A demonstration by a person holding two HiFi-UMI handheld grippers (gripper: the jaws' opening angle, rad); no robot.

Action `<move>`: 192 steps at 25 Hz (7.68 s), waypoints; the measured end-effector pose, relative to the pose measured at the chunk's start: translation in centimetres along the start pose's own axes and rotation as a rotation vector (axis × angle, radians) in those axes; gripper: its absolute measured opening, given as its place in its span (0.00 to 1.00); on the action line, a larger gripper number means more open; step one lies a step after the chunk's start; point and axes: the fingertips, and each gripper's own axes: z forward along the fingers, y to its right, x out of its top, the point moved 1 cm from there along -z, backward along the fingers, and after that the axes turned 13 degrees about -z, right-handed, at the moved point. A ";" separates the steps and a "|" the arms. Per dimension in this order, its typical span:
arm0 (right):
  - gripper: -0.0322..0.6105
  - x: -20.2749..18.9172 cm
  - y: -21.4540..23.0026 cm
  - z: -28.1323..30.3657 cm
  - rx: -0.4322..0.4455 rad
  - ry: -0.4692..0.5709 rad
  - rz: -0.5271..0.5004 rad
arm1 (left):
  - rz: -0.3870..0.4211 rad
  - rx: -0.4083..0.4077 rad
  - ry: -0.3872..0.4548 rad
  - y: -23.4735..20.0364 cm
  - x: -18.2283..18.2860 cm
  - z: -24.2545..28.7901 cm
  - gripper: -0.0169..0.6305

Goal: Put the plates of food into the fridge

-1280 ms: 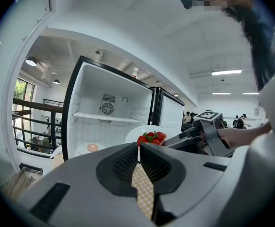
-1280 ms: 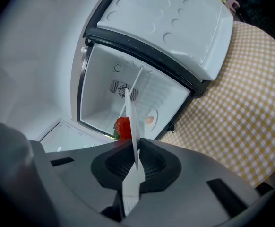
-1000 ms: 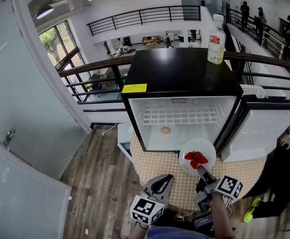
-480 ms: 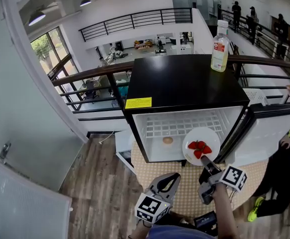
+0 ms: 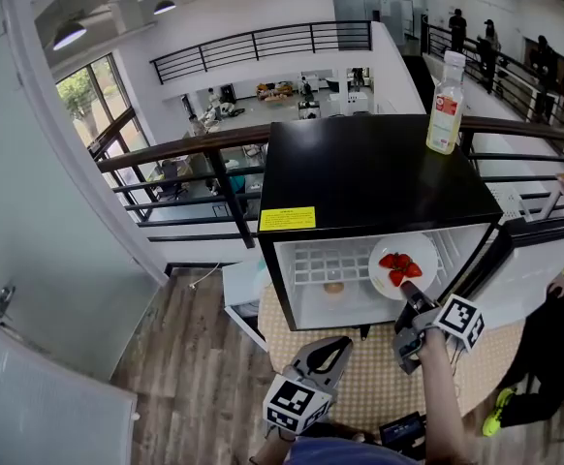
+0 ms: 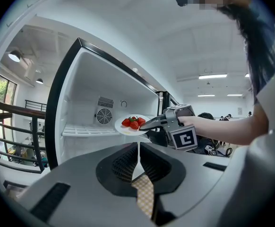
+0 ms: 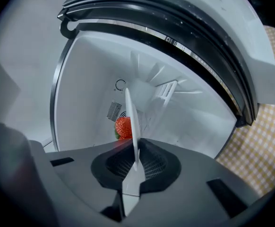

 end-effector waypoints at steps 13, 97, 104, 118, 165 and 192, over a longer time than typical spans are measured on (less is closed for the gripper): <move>0.10 1.7 0.1 3.5 -0.015 0.054 0.030 | -0.008 -0.034 -0.012 -0.9 0.3 1.2 0.05; 0.17 -15.1 1.8 -18.5 0.159 -0.376 -0.516 | -0.129 0.156 -0.106 9.7 -9.6 -3.7 0.05; 0.17 -16.0 4.6 -20.4 0.116 -0.402 -0.496 | -0.120 0.177 -0.153 11.0 -11.2 -4.7 0.05; 0.16 -20.7 0.9 -21.1 0.136 -0.425 -0.575 | -0.089 0.153 -0.161 11.4 -11.2 -9.6 0.05; 0.12 -37.1 -8.1 -46.6 0.062 -0.384 -0.731 | -0.178 0.027 -0.019 26.8 -17.4 -32.6 0.05; 0.11 -34.9 -5.7 -53.4 0.086 -0.336 -0.778 | -0.101 0.017 -0.035 35.3 -19.0 -32.3 0.05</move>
